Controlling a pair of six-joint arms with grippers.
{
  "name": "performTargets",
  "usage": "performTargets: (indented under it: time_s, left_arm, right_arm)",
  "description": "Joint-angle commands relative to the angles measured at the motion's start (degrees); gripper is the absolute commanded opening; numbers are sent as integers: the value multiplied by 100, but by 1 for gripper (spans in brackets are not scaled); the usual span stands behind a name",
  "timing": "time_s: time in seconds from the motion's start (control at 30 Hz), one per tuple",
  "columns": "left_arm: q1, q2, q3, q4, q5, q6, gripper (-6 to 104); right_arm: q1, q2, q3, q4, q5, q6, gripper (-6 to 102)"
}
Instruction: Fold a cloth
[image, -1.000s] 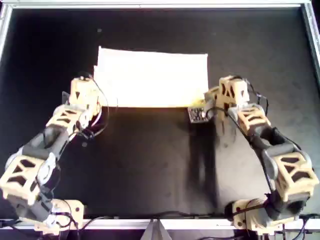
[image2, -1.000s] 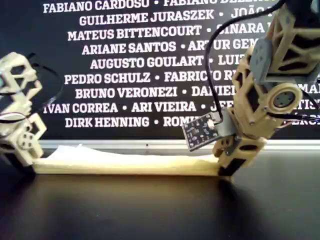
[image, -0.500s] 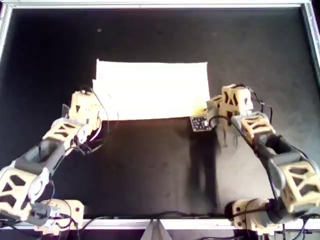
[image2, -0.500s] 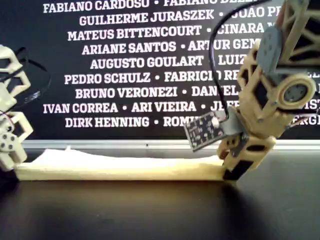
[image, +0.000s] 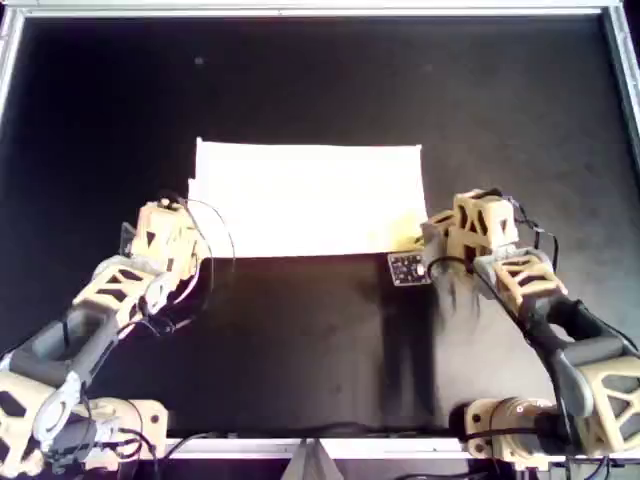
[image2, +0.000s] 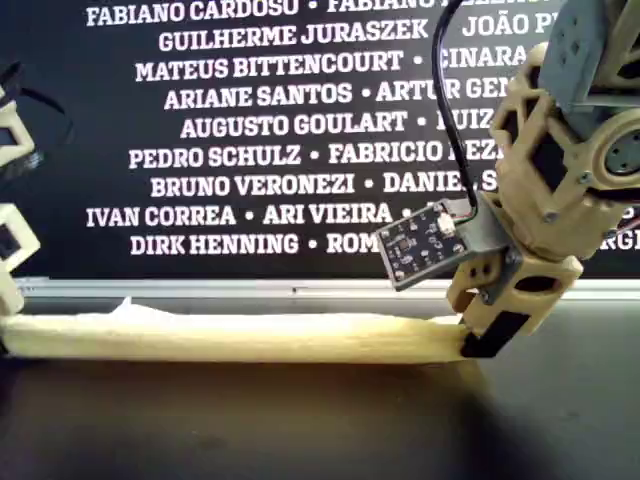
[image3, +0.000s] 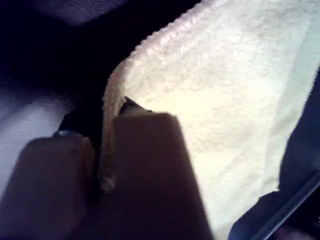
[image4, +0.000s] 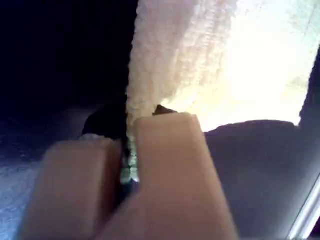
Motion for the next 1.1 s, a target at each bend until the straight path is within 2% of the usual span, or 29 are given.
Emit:
performTargets:
  time_s: [0.0,0.07,0.13,0.3,0.4,0.47,0.53,0.7,1.07]
  left_arm:
    - [-35,325,-35,-44,-35,26,4]
    - [-53,325,-35,-44,-35,35,7]
    - [-79,325,-18,-44,-35,35,15]
    - [-88,519,255,-44,-53,35,48]
    - [-88,826,642,-44,-62,35,63]
    - [-53,1107,905,-44,-141,26,69]
    - [-26,1477,1090,-44,-149,26,71]
    - [-9,2830,1582,-44,-149,26,72]
    - [9,6952,3454,-44,-149,26,71]
  right_arm:
    - [9,448,-53,-149,44,-26,0]
    - [-44,457,-53,-149,44,-26,1]
    - [-53,457,-9,-149,35,-26,5]
    - [-88,642,264,-149,35,-35,35]
    - [-88,993,606,-149,35,-35,51]
    - [-53,1310,844,-149,35,-35,58]
    - [-88,1661,1072,-149,35,-26,61]
    - [-97,2848,1784,-149,114,-26,62]
    - [-114,6653,3709,-149,149,-26,62]
